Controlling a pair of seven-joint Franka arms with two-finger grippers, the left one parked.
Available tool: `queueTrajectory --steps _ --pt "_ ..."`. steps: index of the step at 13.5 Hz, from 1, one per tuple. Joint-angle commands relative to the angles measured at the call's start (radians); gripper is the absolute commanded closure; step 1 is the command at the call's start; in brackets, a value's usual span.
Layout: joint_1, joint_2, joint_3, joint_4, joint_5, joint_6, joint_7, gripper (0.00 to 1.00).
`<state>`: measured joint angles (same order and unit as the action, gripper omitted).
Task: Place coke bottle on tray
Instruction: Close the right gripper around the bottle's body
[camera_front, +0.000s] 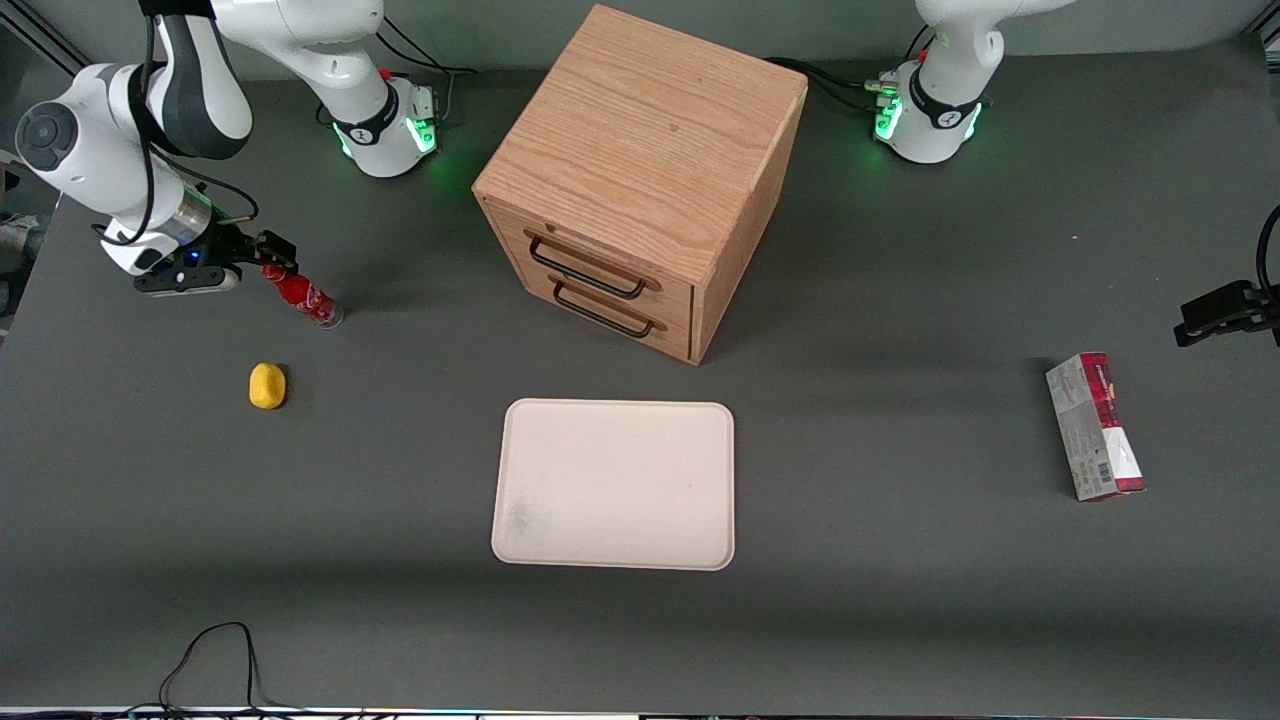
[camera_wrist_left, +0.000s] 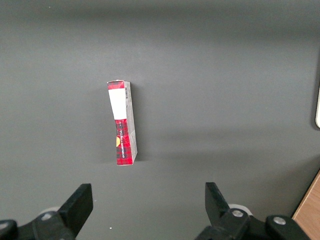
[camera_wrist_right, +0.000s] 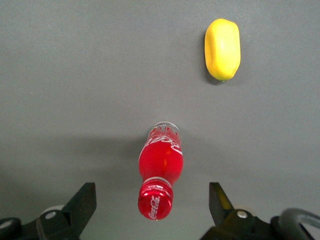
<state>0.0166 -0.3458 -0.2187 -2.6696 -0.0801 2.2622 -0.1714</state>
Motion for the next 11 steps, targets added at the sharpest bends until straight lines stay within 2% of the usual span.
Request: queueTrajectory --steps 1,6,7,8,10,11 --pt "0.011 0.025 -0.013 -0.013 -0.004 0.043 -0.020 0.00" --pt "0.011 0.054 -0.014 -0.013 -0.004 0.065 -0.022 0.00" --pt "0.011 0.056 -0.014 -0.013 -0.004 0.063 -0.022 0.03" --pt "0.011 0.062 -0.013 -0.013 -0.004 0.062 -0.020 0.15" --pt "0.011 0.065 -0.014 -0.012 -0.004 0.057 -0.020 0.49" --pt "0.011 0.065 -0.013 -0.012 -0.004 0.054 -0.020 0.59"
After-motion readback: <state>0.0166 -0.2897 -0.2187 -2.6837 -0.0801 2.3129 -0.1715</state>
